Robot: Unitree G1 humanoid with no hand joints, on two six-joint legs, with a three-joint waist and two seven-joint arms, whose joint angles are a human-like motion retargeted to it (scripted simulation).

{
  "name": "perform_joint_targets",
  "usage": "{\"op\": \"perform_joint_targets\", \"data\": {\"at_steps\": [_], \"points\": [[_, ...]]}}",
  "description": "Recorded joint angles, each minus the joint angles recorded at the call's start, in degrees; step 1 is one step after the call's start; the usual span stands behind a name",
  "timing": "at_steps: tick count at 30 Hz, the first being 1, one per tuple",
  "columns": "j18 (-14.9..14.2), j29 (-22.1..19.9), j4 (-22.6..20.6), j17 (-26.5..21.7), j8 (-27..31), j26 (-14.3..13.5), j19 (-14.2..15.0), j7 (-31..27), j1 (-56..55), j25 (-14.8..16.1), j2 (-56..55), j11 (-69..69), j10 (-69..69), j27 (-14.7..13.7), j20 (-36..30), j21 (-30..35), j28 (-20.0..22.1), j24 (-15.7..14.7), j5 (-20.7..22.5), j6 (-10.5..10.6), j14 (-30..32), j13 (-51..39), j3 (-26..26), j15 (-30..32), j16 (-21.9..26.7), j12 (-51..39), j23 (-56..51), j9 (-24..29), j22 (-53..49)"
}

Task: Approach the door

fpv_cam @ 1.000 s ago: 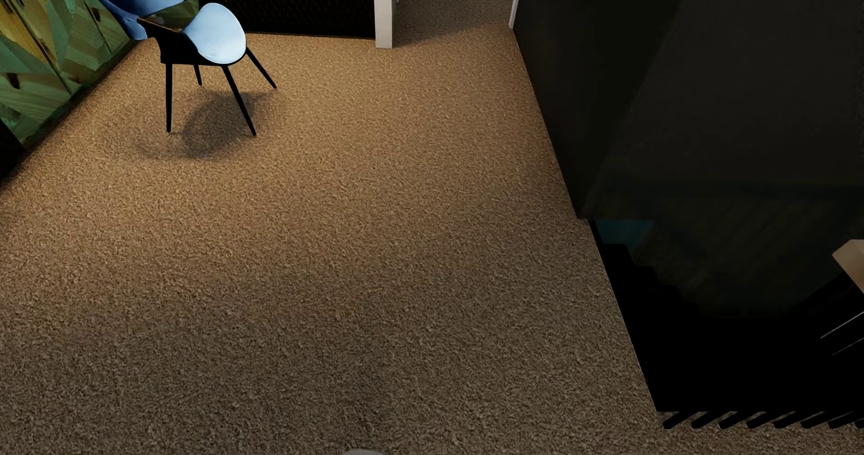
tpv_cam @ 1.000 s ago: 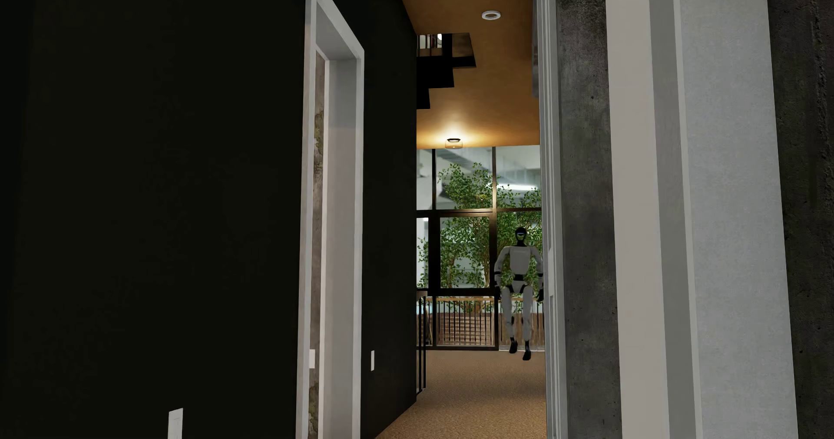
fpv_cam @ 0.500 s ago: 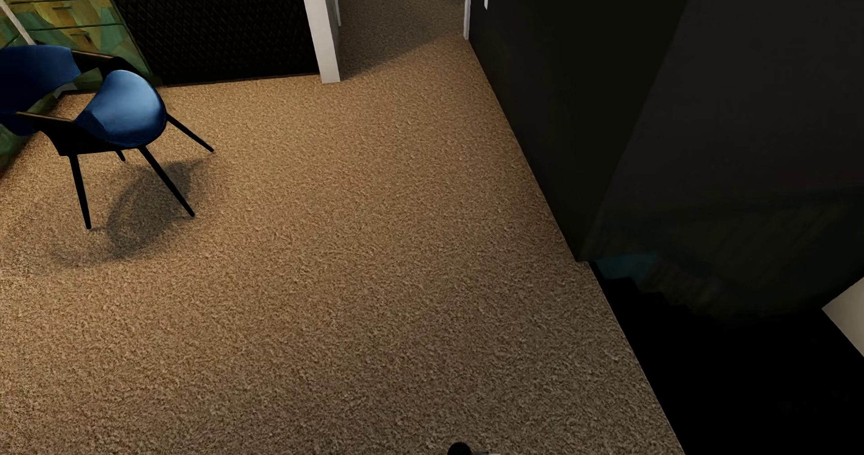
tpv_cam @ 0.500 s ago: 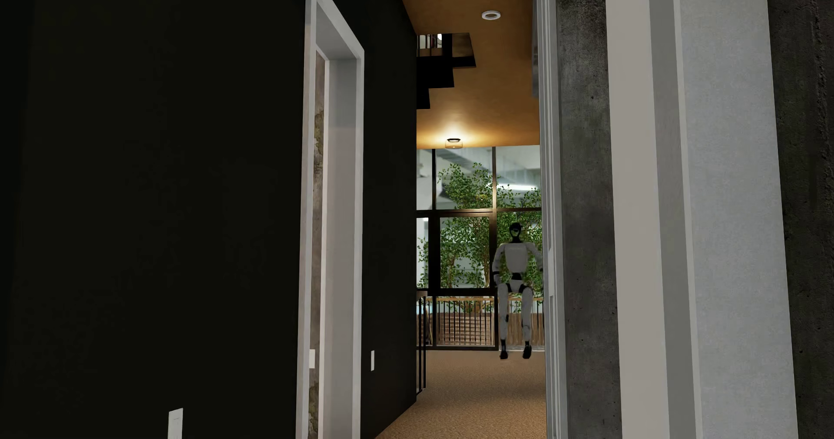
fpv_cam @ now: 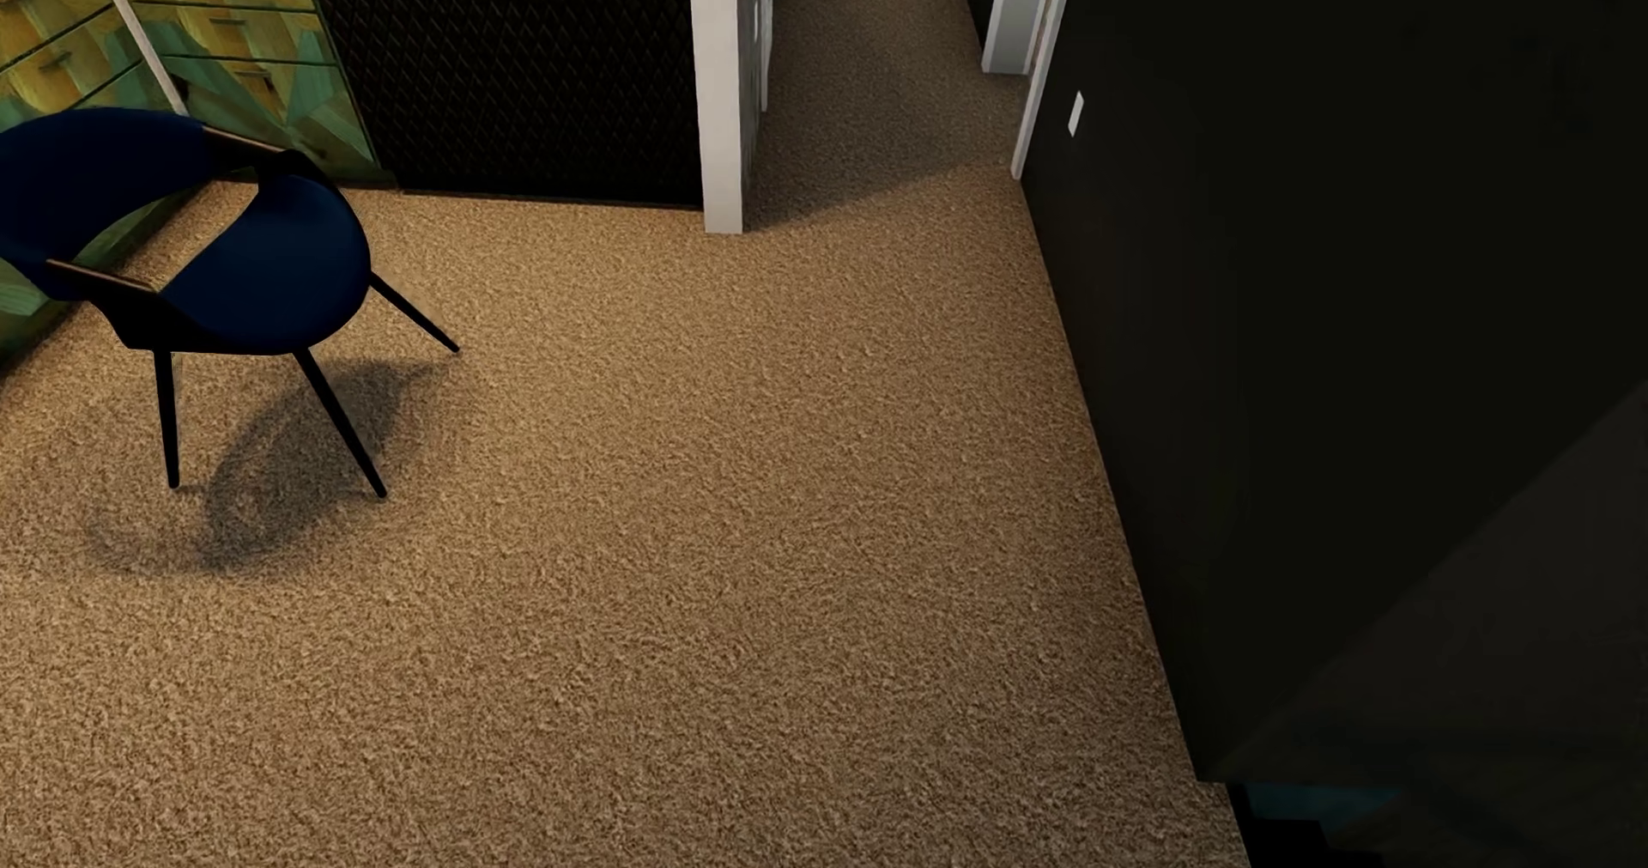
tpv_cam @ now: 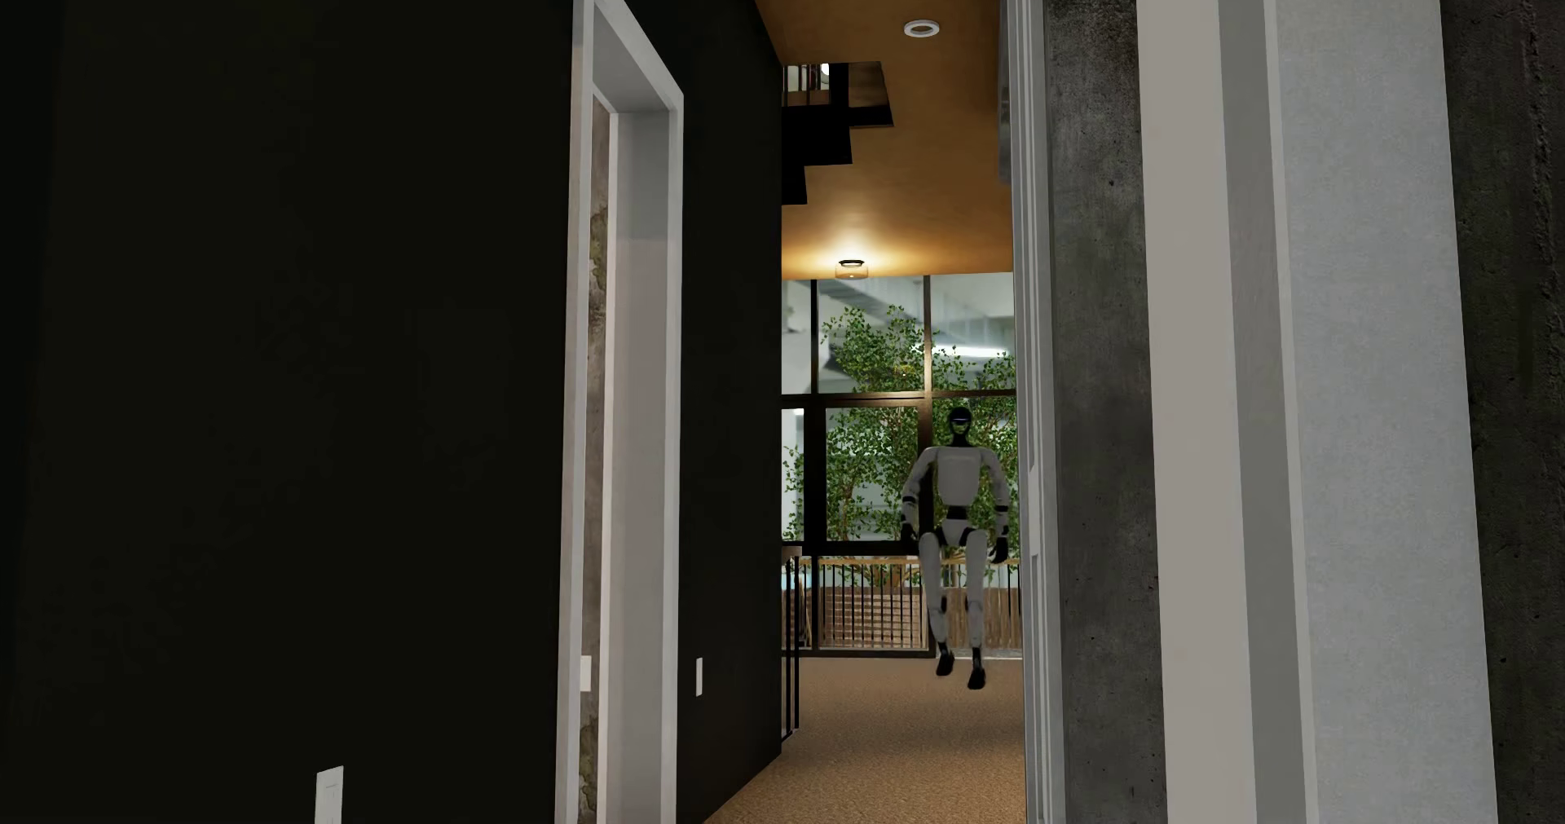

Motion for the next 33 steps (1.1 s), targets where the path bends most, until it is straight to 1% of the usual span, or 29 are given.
{"op": "perform_joint_targets", "data": {"at_steps": [1, 2, 3, 4, 5, 6, 7, 8, 9, 10, 11, 12, 13, 14, 15, 16, 18, 19, 21, 22, 23, 24, 25, 26, 27, 29, 30, 31, 33], "points": [[0.0, 0.0, 0.0, 0.4, 0.0, 0.0, 0.0, 0.0, 0.1, 0.0, 3.0, -0.4, 2.5, 0.0, 3.2, 1.5, 0.0, 0.0, -0.9, -0.4, -2.1, 0.9, 0.2, 1.0, 0.5, -1.1, 0.3, 0.6, -1.3], [0.0, 0.0, 0.0, 0.7, 0.0, 0.0, 0.0, 0.0, 0.1, 0.0, 4.7, -1.0, 5.7, 0.0, 6.8, 4.0, 0.0, 0.0, -1.9, -0.6, -1.3, 2.3, 0.5, 3.7, 0.8, -2.0, 1.1, 0.2, -2.6], [0.0, 0.0, -0.9, 1.3, 0.0, 0.0, 0.0, 0.0, 0.1, 0.0, 5.1, -1.0, 8.1, 0.0, 9.7, 7.4, 0.0, 0.0, -3.1, -1.1, -1.8, 3.9, 0.2, 9.7, 1.0, -3.1, 3.3, -0.6, -3.5], [0.0, 0.0, -2.0, 2.2, 0.0, 0.0, 0.0, 0.0, 2.2, 0.0, 3.0, 2.8, 9.1, 0.0, 12.4, 11.8, 0.0, 0.0, -4.5, -1.5, -5.1, 5.7, 0.1, 18.9, 1.2, -4.2, 6.4, -1.2, -4.0], [0.0, 0.0, -2.7, 3.1, 0.0, 0.0, 0.0, 0.0, 5.3, 0.0, -3.7, 12.4, 8.8, 0.0, 15.6, 17.5, 0.0, 0.0, -5.8, -2.0, -8.5, 6.6, 0.3, 27.8, 1.4, -5.4, 9.9, -1.7, -4.5], [0.0, 0.0, -3.3, 3.7, 0.0, 0.0, 0.0, 0.0, 6.8, 0.0, -13.5, 25.2, 7.7, 0.0, 18.5, 23.3, 0.0, 0.0, -5.7, -2.3, -11.2, 6.6, -0.4, 31.9, 1.6, -7.0, 12.5, -2.7, -5.2], [0.0, 0.0, -3.9, 4.0, 0.0, 0.0, 0.0, 0.0, 9.3, 0.0, -21.5, 36.4, 6.1, 0.0, 20.7, 26.9, 0.0, 0.0, -4.7, -1.9, -12.8, 7.2, -2.6, 30.3, 2.0, -8.3, 13.7, -2.9, -6.3], [0.0, 0.0, -4.3, 4.0, 0.0, 0.0, 0.0, 0.0, 11.8, 0.0, -28.5, 43.5, 4.1, 0.0, 23.1, 27.9, 0.0, 0.0, -3.6, -1.1, -13.5, 8.6, -5.8, 27.4, 2.3, -9.1, 13.8, -3.3, -7.8], [0.0, 0.0, -4.3, 3.8, 0.0, 0.0, 0.0, 0.0, 14.9, 0.0, -34.3, 45.3, 1.7, 0.0, 25.6, 27.6, 0.0, 0.0, -2.1, 0.1, -13.7, 10.7, -8.4, 26.5, 2.5, -9.3, 13.2, -3.7, -9.9], [0.0, 0.0, -4.1, 3.8, 0.0, 0.0, 0.0, 0.0, 18.7, 0.0, -38.7, 41.6, -0.2, 0.0, 28.0, 27.5, 0.0, 0.0, -0.7, 1.1, -13.6, 12.6, -10.2, 28.1, 2.7, -9.0, 12.7, -3.9, -12.5], [0.0, 0.0, -3.8, 4.0, 0.0, 0.0, 0.0, 0.0, 21.6, 0.0, -41.2, 32.9, -0.9, 0.0, 30.2, 27.5, 0.0, 0.0, 0.6, 1.9, -14.1, 14.0, -12.1, 32.1, 3.0, -8.6, 12.6, -3.7, -15.0], [0.0, 0.0, -4.2, 4.6, 0.0, 0.0, 0.0, 0.0, 23.9, 0.0, -41.9, 21.9, -0.9, 0.0, 31.8, 27.7, 0.0, 0.0, 1.2, 1.9, -15.4, 14.6, -13.6, 36.1, 3.2, -8.4, 12.9, -3.0, -16.7], [0.0, 0.0, -5.0, 5.1, 0.0, 0.0, 0.0, 0.0, 27.1, 0.0, -40.9, 10.8, -1.2, 0.0, 32.4, 28.7, 0.0, 0.0, 1.8, 1.6, -16.5, 14.6, -14.1, 36.4, 3.3, -8.3, 13.3, -1.9, -17.4], [0.0, 0.0, -5.9, 5.4, 0.0, 0.0, 0.0, 0.0, 30.0, 0.0, -40.3, 2.0, -1.7, 0.0, 32.0, 29.1, 0.0, 0.0, 2.2, 1.5, -17.7, 14.2, -13.9, 29.3, 3.2, -8.2, 13.4, -1.5, -17.3], [0.0, 0.0, -6.4, 5.4, 0.0, 0.0, 0.0, 0.0, 32.2, 0.0, -40.3, -1.1, -1.6, 0.0, 30.9, 29.0, 0.0, 0.0, 2.1, 1.4, -18.7, 13.7, -13.9, 18.7, 2.9, -7.8, 13.1, -1.5, -16.5], [0.0, 0.0, -6.7, 5.3, 0.0, 0.0, 0.0, 0.0, 33.6, 0.0, -42.5, -0.8, -0.9, 0.0, 28.7, 28.0, 0.0, 0.0, 1.6, 1.3, -19.0, 12.8, -13.5, 17.4, 2.5, -7.3, 12.7, -1.9, -14.7], [0.0, 0.0, -4.4, 4.9, 0.0, 0.0, 0.0, 0.0, 35.5, 0.0, -45.1, 2.7, 1.5, 0.0, 21.6, 24.4, 0.0, 0.0, 2.3, 2.3, -15.1, 10.6, -14.7, 30.1, 1.1, -5.1, 12.6, -3.6, -8.4], [0.0, 0.0, -2.5, 4.9, 0.0, 0.0, 0.0, 0.0, 34.1, 0.0, -45.9, 5.0, 5.5, 0.0, 16.0, 21.8, 0.0, 0.0, 3.3, 3.1, -9.5, 9.8, -14.6, 33.0, 0.4, -3.8, 12.7, -5.2, -4.4], [0.0, 0.0, 4.0, 3.9, 0.0, 0.0, 0.0, 0.0, 23.2, 0.0, -40.4, 5.8, 26.0, 0.0, 4.2, 18.3, 0.0, 0.0, 5.3, 4.9, 6.1, 7.1, -13.5, 28.7, -0.6, -1.8, 13.0, -5.7, 2.2], [0.0, 0.0, 4.6, 2.9, 0.0, 0.0, 0.0, 0.0, 15.0, 0.0, -37.6, 5.2, 37.0, 0.0, 0.4, 16.7, 0.0, 0.0, 5.9, 5.1, 4.9, 5.0, -11.6, 25.5, -0.7, -1.4, 12.5, -5.6, 3.7], [0.0, 0.0, 4.4, 1.8, 0.0, 0.0, 0.0, 0.0, 9.2, 0.0, -33.1, 4.0, 45.8, 0.0, -1.5, 14.7, 0.0, 0.0, 5.6, 4.2, -1.6, 3.3, -8.3, 21.9, -0.5, -0.8, 11.8, -4.8, 4.0], [0.0, 0.0, 3.9, 1.0, 0.0, 0.0, 0.0, 0.0, 5.1, 0.0, -28.0, 2.4, 50.0, 0.0, -1.4, 12.0, 0.0, 0.0, 4.7, 3.0, -6.6, 1.9, -4.4, 18.2, -0.1, 0.1, 10.7, -3.5, 3.5], [0.0, 0.0, 2.8, 0.1, 0.0, 0.0, 0.0, 0.0, 1.9, 0.0, -22.7, 0.7, 49.2, 0.0, -0.6, 9.2, 0.0, 0.0, 3.5, 2.0, -10.0, 0.8, -1.8, 14.3, 0.3, 1.0, 9.3, -2.1, 3.0], [0.0, 0.0, 2.3, -0.7, 0.0, 0.0, 0.0, 0.0, -1.7, 0.0, -19.0, -0.4, 43.9, 0.0, 0.8, 6.2, 0.0, 0.0, 2.9, 1.4, -12.2, -0.3, -0.5, 10.2, 0.4, 1.7, 7.2, -1.8, 2.4], [0.0, 0.0, 1.4, -1.2, 0.0, 0.0, 0.0, 0.0, -3.1, 0.0, -14.8, -0.9, 33.9, 0.0, 1.0, 3.2, 0.0, 0.0, 2.4, 1.0, -12.2, -1.1, -0.4, 6.1, 0.4, 1.6, 4.9, -0.9, 2.0], [0.0, 0.0, 0.1, -1.7, 0.0, 0.0, 0.0, 0.0, -1.6, 0.0, -8.3, -1.1, 9.7, 0.0, 0.4, -1.0, 0.0, 0.0, 2.5, 1.3, -6.0, -2.0, -0.5, 1.4, 0.5, -0.4, 1.2, 0.5, 1.5], [0.0, 0.0, 0.0, -1.5, 0.0, 0.0, 0.0, 0.0, -0.9, 0.0, -6.2, -0.9, 1.3, 0.0, 1.7, -1.3, 0.0, 0.0, 2.5, 1.4, -2.9, -2.4, -0.9, 0.1, 0.5, -1.5, 0.2, 0.7, 0.8], [0.0, 0.0, -0.1, -1.0, 0.0, 0.0, 0.0, 0.0, -0.7, 0.0, -3.4, -0.6, -1.6, 0.0, 3.2, -0.4, 0.0, 0.0, 2.2, 1.4, -1.1, -2.6, -1.7, -0.8, 0.6, -2.7, 0.1, 1.3, 0.0], [0.0, 0.0, -0.5, 0.3, 0.0, 0.0, 0.0, 0.0, -1.6, 0.0, 2.3, -1.1, 3.8, 0.0, 6.1, 3.3, 0.0, 0.0, 0.8, 0.7, -3.3, -0.3, -2.0, 0.6, 1.1, -5.4, 1.8, 2.1, -1.6]]}}
